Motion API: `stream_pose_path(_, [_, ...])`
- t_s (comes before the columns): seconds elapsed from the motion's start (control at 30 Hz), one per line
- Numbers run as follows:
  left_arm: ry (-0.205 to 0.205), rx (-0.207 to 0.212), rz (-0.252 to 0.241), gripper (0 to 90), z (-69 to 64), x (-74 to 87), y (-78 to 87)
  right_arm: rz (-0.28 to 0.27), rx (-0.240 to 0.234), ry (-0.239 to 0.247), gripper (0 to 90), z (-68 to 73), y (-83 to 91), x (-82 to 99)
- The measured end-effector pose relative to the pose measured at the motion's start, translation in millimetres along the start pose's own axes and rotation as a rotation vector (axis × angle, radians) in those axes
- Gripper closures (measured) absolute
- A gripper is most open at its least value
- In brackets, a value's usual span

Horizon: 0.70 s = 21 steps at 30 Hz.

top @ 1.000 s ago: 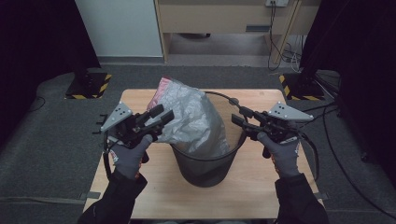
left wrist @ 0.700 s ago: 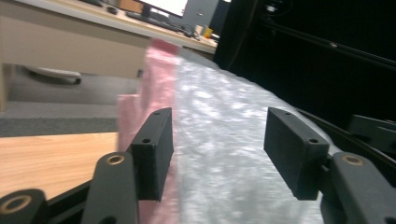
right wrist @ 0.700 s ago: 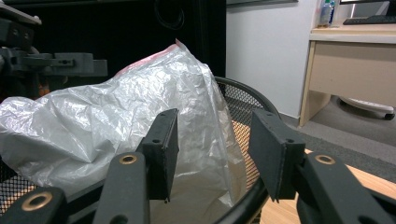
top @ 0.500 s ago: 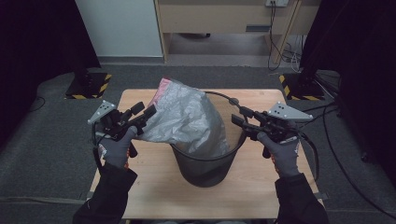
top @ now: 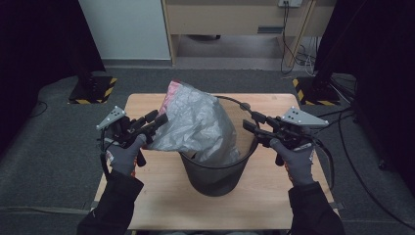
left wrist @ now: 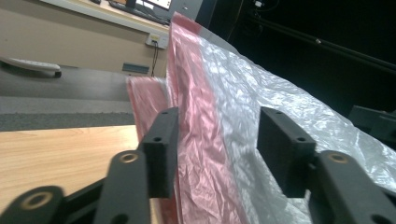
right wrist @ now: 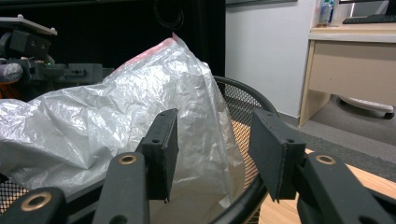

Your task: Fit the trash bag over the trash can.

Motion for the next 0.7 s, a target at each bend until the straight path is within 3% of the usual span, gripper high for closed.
stream_pose_path(0.27, [-0.071,-0.007,-0.026,68.3,-10.7,-3.5,3.6,-0.002,0.000,-0.004,52.1,0.1,0.6,-0.6])
stream_pose_path(0.3, [-0.096,-0.002,-0.034,72.1,-15.9,-5.8,5.5,-0.005,0.000,-0.007,52.2,0.3,1.0,-1.0])
stream_pose_path(0.4, [-0.121,0.015,-0.040,76.1,-24.8,-7.6,6.5,-0.007,0.000,-0.004,52.2,0.2,1.4,-1.7])
stream_pose_path(0.57, [-0.184,0.108,-0.040,84.6,-57.4,-7.6,5.2,-0.022,-0.008,-0.004,52.3,2.3,3.1,-5.5])
stream_pose_path(0.7, [-0.234,0.190,-0.022,85.7,-85.2,-3.1,2.3,-0.031,-0.013,-0.008,52.1,3.6,4.5,-7.8])
Point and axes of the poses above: each handheld gripper's, and its own axes: y roughly backward along the jaws, x roughly out of its underside, z roughly to its left, the point moved 6 cm from there along -y, roughly forward along the jaws, and after that the axes turned 6 degrees about -x, right-handed, at the moved point
